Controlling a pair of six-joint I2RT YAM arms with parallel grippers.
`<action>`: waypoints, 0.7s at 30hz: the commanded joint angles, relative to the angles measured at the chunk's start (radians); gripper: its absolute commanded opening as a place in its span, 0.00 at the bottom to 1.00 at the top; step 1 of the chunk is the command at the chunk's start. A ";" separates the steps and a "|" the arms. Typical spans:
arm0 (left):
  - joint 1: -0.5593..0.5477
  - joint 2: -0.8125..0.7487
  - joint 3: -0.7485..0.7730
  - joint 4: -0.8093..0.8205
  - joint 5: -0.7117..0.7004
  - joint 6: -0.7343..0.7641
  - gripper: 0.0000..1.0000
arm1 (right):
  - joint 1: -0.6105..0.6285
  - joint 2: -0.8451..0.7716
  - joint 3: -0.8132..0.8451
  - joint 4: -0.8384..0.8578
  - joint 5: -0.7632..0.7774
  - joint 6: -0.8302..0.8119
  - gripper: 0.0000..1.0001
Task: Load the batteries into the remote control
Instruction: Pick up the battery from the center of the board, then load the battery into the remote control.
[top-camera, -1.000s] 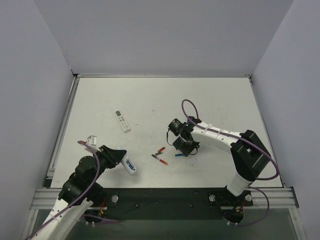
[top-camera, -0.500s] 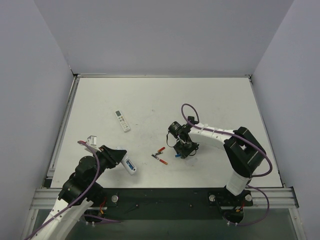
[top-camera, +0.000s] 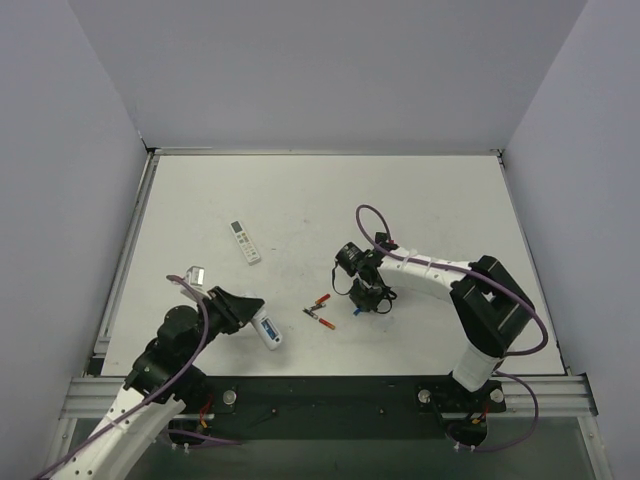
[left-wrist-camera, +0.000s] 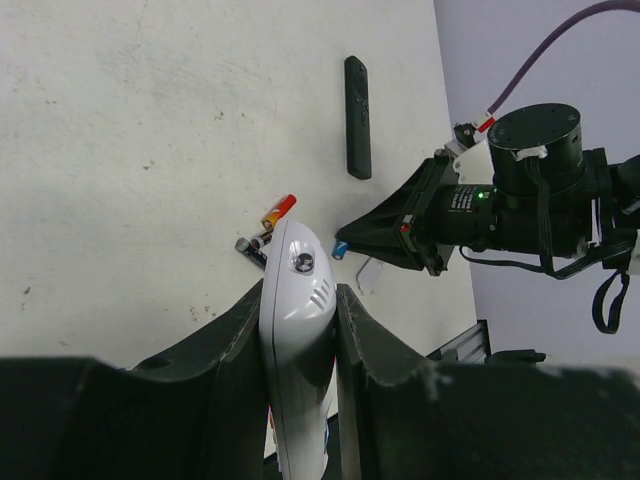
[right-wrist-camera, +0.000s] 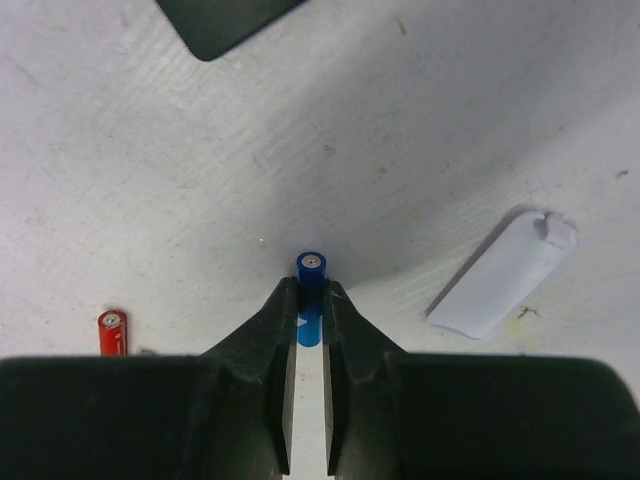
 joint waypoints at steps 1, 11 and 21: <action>0.004 0.050 -0.028 0.215 0.092 -0.030 0.00 | 0.020 -0.089 0.022 0.001 0.143 -0.224 0.00; 0.004 0.122 -0.125 0.483 0.141 -0.083 0.00 | 0.199 -0.452 -0.037 0.457 0.210 -0.856 0.00; 0.004 0.179 -0.188 0.728 0.160 -0.174 0.00 | 0.332 -0.516 -0.033 0.649 -0.093 -1.174 0.00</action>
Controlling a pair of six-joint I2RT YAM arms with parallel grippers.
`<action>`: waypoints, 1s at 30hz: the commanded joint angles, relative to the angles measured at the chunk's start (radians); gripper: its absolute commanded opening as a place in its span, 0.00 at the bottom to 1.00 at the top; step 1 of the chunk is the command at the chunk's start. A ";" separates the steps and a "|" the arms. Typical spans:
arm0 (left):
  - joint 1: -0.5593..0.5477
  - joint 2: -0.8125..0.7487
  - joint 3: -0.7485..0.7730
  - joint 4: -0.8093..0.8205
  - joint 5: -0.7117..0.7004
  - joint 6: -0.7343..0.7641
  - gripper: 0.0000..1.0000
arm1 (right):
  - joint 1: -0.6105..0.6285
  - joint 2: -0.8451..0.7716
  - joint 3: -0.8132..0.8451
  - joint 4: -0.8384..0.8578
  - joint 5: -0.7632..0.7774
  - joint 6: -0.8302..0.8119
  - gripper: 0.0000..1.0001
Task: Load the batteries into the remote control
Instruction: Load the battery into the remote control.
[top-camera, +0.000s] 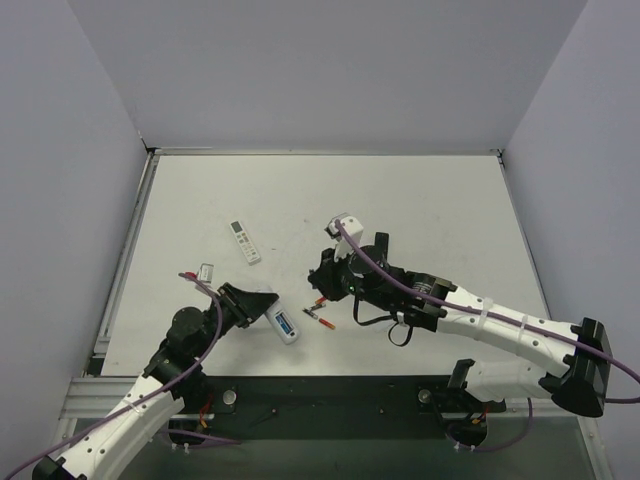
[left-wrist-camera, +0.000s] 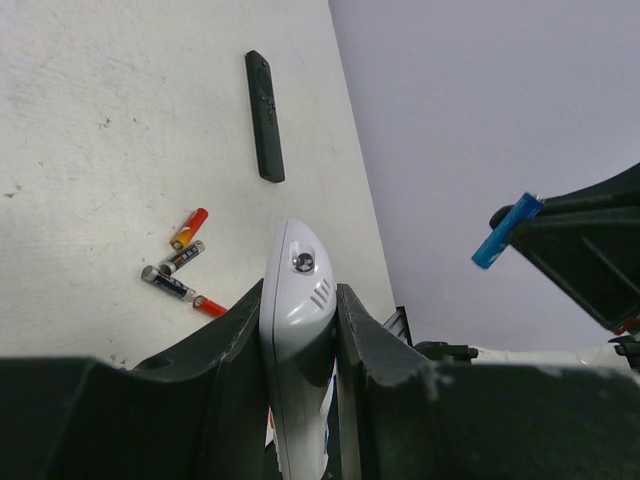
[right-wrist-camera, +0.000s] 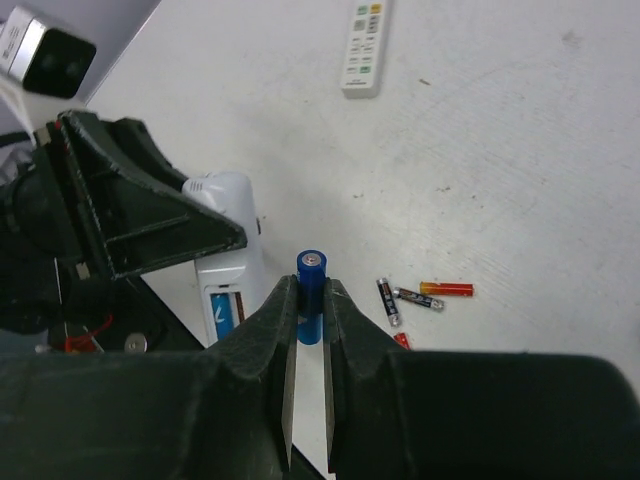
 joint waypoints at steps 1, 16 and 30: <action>0.004 0.018 -0.007 0.217 0.023 -0.058 0.00 | 0.060 0.030 0.020 0.096 -0.134 -0.184 0.00; 0.004 0.026 -0.015 0.310 0.027 -0.125 0.00 | 0.178 0.111 -0.019 0.197 -0.112 -0.297 0.00; 0.004 -0.031 -0.038 0.306 -0.018 -0.187 0.00 | 0.225 0.152 -0.016 0.180 0.006 -0.310 0.00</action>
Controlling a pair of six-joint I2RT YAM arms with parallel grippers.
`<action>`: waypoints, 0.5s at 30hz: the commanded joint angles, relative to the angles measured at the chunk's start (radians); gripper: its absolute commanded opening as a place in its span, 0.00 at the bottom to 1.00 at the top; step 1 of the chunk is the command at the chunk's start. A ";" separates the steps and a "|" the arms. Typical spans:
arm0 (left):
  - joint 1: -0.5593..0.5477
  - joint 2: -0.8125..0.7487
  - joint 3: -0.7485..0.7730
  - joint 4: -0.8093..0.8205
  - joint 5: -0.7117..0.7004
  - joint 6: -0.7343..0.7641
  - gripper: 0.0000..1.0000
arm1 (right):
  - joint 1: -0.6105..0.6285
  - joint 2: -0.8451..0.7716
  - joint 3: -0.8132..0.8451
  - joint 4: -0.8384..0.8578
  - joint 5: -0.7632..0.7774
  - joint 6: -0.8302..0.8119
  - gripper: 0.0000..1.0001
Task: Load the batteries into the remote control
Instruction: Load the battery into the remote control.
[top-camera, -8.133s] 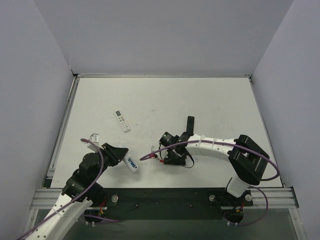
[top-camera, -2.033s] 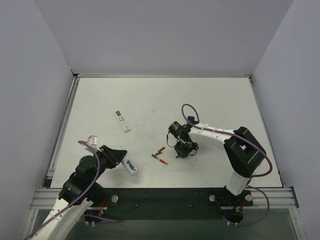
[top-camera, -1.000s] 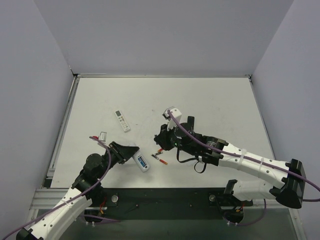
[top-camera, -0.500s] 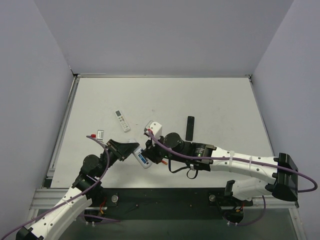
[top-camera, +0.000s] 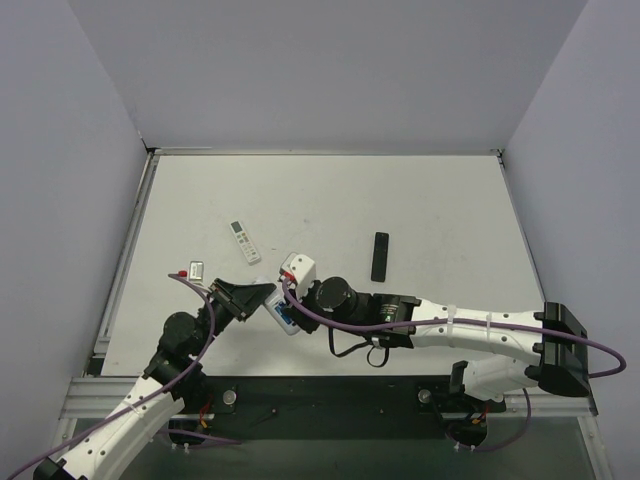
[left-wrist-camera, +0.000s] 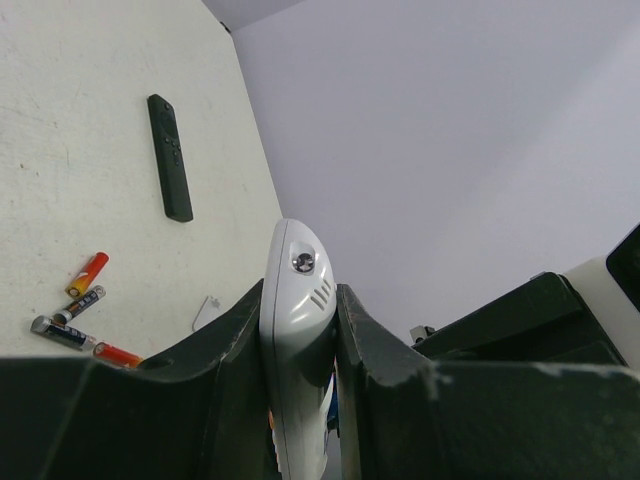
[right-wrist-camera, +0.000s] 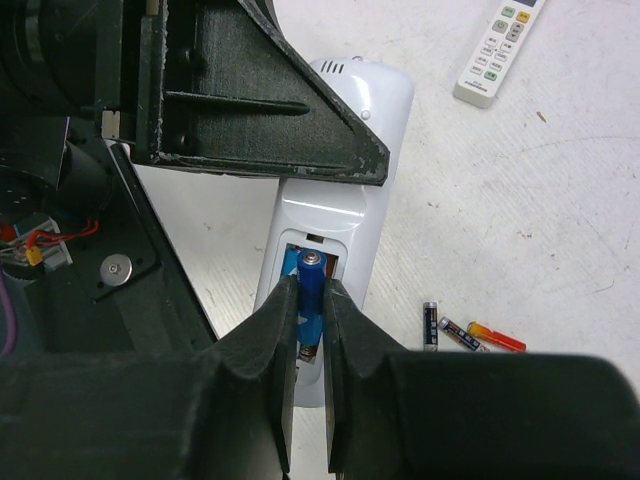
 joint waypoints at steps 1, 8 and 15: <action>0.002 -0.022 -0.020 0.096 -0.017 -0.042 0.00 | 0.011 0.011 0.003 0.018 0.050 0.006 0.00; 0.002 -0.019 -0.018 0.104 -0.021 -0.042 0.00 | 0.023 0.017 0.006 0.005 0.077 0.001 0.13; 0.002 -0.004 -0.009 0.107 -0.008 -0.022 0.00 | 0.023 0.030 0.021 -0.008 0.093 0.006 0.20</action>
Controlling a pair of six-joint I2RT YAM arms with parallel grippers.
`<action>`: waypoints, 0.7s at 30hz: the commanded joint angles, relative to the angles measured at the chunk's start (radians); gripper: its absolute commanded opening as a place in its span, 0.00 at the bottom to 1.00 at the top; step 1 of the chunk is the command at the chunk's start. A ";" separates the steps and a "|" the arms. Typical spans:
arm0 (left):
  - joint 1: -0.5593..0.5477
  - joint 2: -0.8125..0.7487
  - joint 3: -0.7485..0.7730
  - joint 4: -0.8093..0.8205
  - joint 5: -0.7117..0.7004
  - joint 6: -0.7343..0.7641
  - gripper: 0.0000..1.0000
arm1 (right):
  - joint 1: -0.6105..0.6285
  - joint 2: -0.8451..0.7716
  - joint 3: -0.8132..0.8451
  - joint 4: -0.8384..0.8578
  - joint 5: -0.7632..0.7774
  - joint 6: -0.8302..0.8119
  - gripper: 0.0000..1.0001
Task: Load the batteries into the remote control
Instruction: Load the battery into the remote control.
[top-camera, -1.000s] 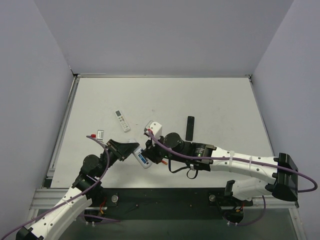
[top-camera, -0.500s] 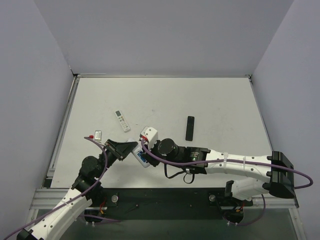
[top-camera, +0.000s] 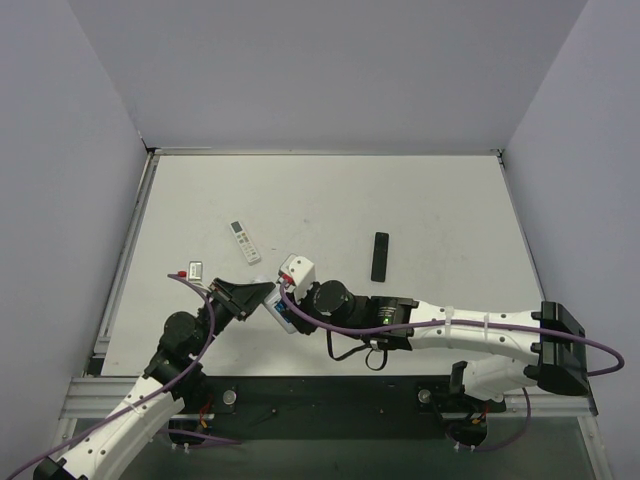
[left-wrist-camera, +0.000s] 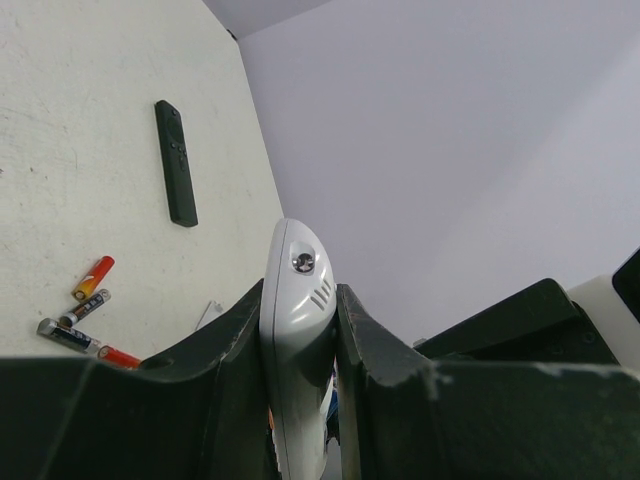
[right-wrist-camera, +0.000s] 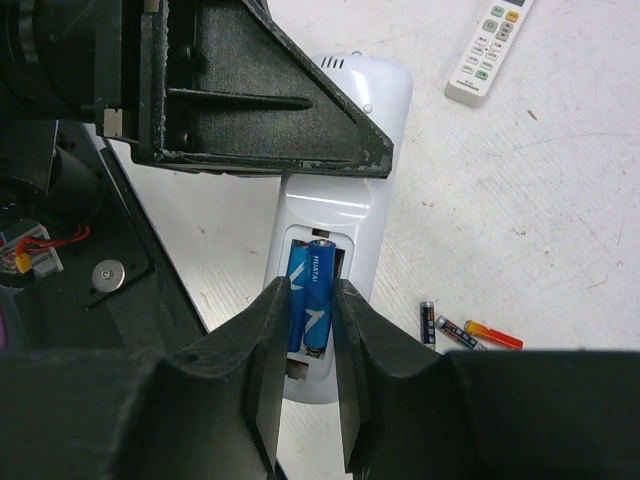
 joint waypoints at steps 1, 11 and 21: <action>0.002 0.001 -0.007 0.111 0.018 -0.012 0.00 | 0.003 0.029 0.024 -0.016 0.042 0.000 0.21; 0.002 0.006 -0.002 0.091 0.025 0.001 0.00 | 0.003 -0.017 0.038 -0.033 0.031 -0.009 0.35; 0.002 0.027 0.015 0.063 0.070 0.010 0.00 | -0.064 -0.170 0.093 -0.114 -0.376 -0.275 0.60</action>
